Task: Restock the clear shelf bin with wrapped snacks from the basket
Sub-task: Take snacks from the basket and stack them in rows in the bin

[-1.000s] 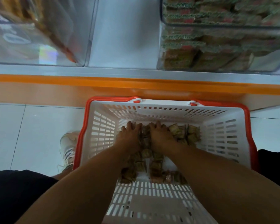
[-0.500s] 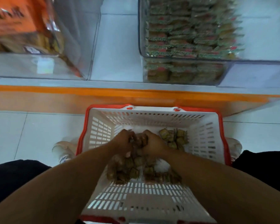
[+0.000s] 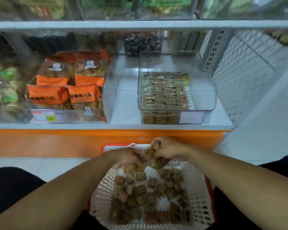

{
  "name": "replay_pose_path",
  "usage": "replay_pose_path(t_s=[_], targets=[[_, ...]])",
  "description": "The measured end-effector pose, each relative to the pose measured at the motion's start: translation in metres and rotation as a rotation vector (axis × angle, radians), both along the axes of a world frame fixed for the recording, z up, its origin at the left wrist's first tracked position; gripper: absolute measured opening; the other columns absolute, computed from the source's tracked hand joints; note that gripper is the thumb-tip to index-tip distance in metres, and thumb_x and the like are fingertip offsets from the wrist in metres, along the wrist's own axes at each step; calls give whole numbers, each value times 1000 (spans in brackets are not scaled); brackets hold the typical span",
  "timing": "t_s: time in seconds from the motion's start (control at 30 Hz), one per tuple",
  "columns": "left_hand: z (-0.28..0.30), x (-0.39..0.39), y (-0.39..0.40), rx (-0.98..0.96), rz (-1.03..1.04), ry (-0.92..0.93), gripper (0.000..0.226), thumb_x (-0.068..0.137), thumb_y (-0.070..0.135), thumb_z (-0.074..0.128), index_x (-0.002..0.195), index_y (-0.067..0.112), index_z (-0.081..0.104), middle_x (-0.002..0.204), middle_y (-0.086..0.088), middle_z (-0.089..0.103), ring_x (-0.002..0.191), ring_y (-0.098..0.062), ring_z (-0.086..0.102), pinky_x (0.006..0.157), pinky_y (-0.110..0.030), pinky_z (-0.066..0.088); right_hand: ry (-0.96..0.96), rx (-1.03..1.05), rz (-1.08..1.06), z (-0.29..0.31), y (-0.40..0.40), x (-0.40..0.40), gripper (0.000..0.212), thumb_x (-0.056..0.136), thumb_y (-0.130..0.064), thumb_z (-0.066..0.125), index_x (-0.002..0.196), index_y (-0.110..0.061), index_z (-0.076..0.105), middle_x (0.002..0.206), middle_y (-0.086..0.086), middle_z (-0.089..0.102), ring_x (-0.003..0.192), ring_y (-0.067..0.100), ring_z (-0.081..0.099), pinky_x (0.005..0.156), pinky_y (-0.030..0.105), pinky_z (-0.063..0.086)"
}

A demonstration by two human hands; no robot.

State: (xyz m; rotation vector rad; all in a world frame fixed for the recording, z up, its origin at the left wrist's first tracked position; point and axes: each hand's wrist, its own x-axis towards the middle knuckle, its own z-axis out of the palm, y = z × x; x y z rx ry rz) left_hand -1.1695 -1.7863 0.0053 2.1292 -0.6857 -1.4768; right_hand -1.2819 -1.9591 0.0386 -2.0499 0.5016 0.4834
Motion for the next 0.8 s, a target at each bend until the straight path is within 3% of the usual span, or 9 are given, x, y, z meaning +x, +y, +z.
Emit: replay_pose_path(t_s=[0.03,0.1,0.2,0.3,0.4,0.53,0.67,0.73,0.8], targets=[[8,-2,-2,-3,-34,-70,16,93,12,65,106,12,75,95,2,71,85,-8,62,83,-25,52,5,-13,11,8,-2,-2,31,81,-5,74,107,-20,65,85,-3,59,82,17,60,78,41,58],[24,-4,-4,-45,-27,-149,23,96,9,59,89,24,74,96,1,73,76,1,62,75,-18,52,22,-14,13,24,-2,-8,35,80,-6,75,111,-19,65,96,6,63,90,25,64,85,50,59],[50,-7,-5,-53,-7,-216,23,92,14,59,85,29,75,104,-2,74,96,-15,68,79,-28,52,13,47,-16,45,-1,-14,37,79,-4,76,110,-19,65,99,10,62,88,27,69,73,46,62],[68,-11,-4,-145,168,1,23,89,4,63,89,21,79,100,-7,72,109,-38,66,69,-34,60,-28,181,-86,69,-2,-14,40,78,4,76,109,-16,64,92,10,58,63,19,68,54,32,58],[92,-16,3,-277,322,321,33,91,-3,55,118,6,73,118,-32,66,100,-41,65,74,-53,62,-91,341,-149,96,-2,-10,43,82,7,73,116,-15,60,100,19,63,57,26,68,51,32,59],[111,-17,5,-508,436,612,37,90,-2,49,120,8,69,116,-27,69,94,-34,72,67,-39,63,-212,529,-273,113,-1,-10,47,82,10,72,122,-11,61,87,15,70,63,30,69,51,34,60],[116,-20,-6,-651,669,661,32,85,-2,47,103,4,73,103,-25,72,83,-33,73,67,-39,65,-295,588,-411,115,-1,-4,49,81,8,75,122,-16,63,94,16,75,71,27,74,53,32,58],[118,-22,-10,-675,741,669,33,79,9,57,108,6,74,105,-24,72,83,-32,73,60,-34,64,-311,585,-479,111,-3,-1,47,80,6,76,120,-16,63,93,14,77,73,26,75,55,32,58],[117,-25,-13,-653,766,642,27,88,24,63,108,9,75,103,-21,75,74,-28,73,51,-30,60,-296,578,-505,106,-3,0,45,80,5,76,118,-15,63,89,13,78,70,26,75,56,33,58]])
